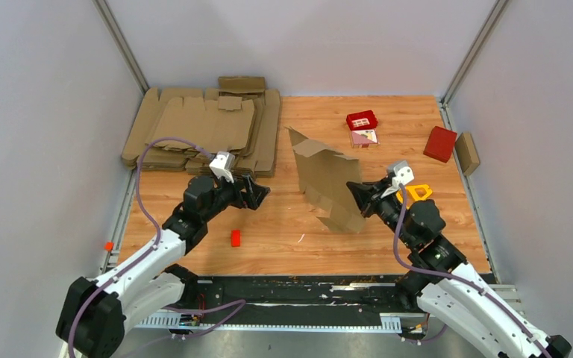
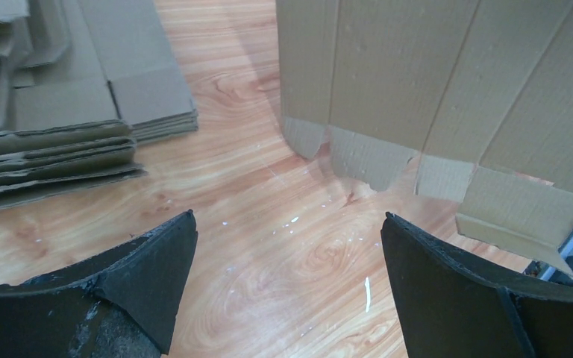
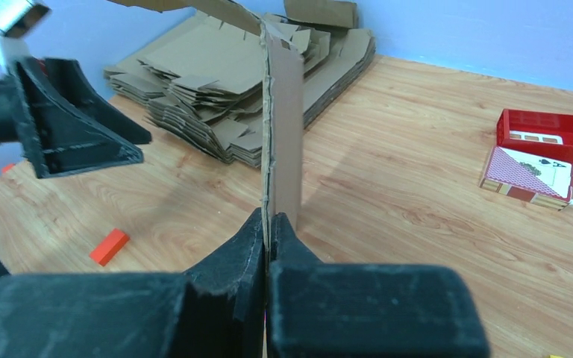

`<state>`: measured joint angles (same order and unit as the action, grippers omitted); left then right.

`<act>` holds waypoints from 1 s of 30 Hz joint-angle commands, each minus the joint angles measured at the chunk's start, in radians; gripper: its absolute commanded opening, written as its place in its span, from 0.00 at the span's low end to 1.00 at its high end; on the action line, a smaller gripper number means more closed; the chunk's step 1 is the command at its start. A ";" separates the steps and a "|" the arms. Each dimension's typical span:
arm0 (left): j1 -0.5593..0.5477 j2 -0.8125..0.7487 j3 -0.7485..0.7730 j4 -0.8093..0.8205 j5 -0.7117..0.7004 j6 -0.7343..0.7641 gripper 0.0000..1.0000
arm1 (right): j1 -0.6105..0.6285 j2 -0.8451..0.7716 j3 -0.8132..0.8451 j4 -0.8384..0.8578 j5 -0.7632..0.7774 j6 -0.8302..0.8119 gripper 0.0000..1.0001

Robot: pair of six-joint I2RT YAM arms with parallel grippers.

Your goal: Fold the paper box

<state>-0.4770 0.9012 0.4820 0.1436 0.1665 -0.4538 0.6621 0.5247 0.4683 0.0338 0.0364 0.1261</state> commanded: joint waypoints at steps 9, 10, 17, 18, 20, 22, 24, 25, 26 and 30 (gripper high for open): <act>0.002 0.074 -0.089 0.597 0.233 -0.055 1.00 | -0.002 -0.140 0.193 -0.225 -0.162 0.048 0.00; 0.002 0.069 -0.088 0.599 0.235 -0.053 1.00 | -0.001 -0.141 0.214 -0.242 -0.179 0.049 0.00; 0.003 0.011 -0.094 0.592 0.236 -0.047 1.00 | -0.002 -0.141 0.352 -0.352 -0.233 0.058 0.00; 0.003 0.004 -0.094 0.595 0.242 -0.048 1.00 | -0.001 -0.140 0.368 -0.361 -0.247 0.061 0.00; 0.003 -0.004 -0.094 0.613 0.267 -0.059 1.00 | -0.002 -0.142 0.396 -0.382 -0.268 0.073 0.00; 0.003 -0.012 -0.094 0.643 0.294 -0.083 1.00 | -0.001 -0.143 0.434 -0.406 -0.288 0.079 0.00; 0.003 -0.021 -0.092 0.679 0.324 -0.115 1.00 | -0.001 -0.146 0.481 -0.441 -0.299 0.076 0.00; 0.003 -0.025 -0.091 0.703 0.341 -0.138 1.00 | -0.002 -0.148 0.503 -0.461 -0.303 0.073 0.00; 0.003 -0.026 -0.087 0.732 0.366 -0.160 1.00 | -0.002 -0.150 0.530 -0.479 -0.308 0.068 0.00; 0.003 -0.010 -0.069 0.862 0.447 -0.257 1.00 | -0.002 -0.146 0.623 -0.550 -0.333 0.055 0.00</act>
<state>-0.4767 0.8959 0.3885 0.8276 0.5144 -0.6052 0.6621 0.3889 0.9855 -0.4469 -0.2535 0.1787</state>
